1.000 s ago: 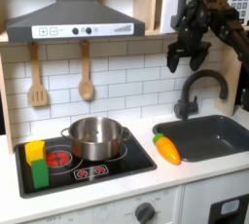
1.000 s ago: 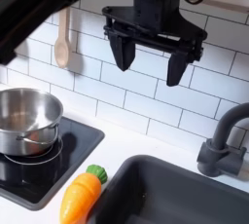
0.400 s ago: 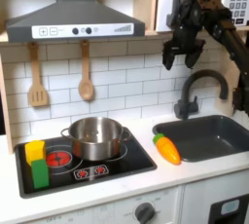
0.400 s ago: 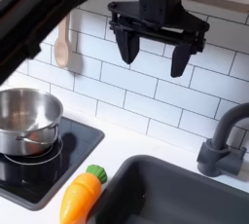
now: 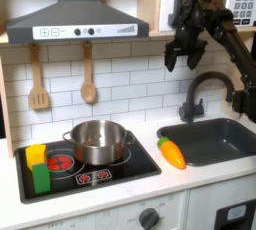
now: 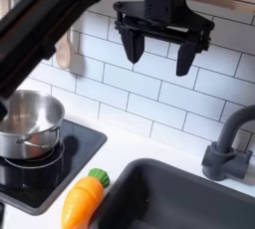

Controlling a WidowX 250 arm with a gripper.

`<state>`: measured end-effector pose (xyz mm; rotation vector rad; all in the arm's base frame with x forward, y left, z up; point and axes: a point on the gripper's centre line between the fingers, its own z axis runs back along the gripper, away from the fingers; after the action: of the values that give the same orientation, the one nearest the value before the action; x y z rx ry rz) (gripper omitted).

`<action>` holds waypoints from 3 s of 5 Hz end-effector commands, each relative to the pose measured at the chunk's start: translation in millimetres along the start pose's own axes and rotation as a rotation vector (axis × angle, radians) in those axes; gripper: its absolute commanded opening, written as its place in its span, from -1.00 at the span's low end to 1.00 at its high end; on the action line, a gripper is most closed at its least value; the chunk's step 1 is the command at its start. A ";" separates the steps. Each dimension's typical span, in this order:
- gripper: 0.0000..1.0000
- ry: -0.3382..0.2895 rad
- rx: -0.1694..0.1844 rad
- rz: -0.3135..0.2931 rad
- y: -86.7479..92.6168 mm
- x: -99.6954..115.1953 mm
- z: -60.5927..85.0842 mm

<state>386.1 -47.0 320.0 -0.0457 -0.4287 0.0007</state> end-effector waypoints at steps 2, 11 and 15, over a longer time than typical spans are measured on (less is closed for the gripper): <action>1.00 -0.001 0.007 0.001 0.6 -1.0 0.0; 1.00 0.202 0.047 -0.051 38.3 -102.4 -44.9; 1.00 0.256 0.051 -0.062 44.8 -107.7 -84.2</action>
<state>323.4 -5.8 197.4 0.0191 -0.1780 -0.0498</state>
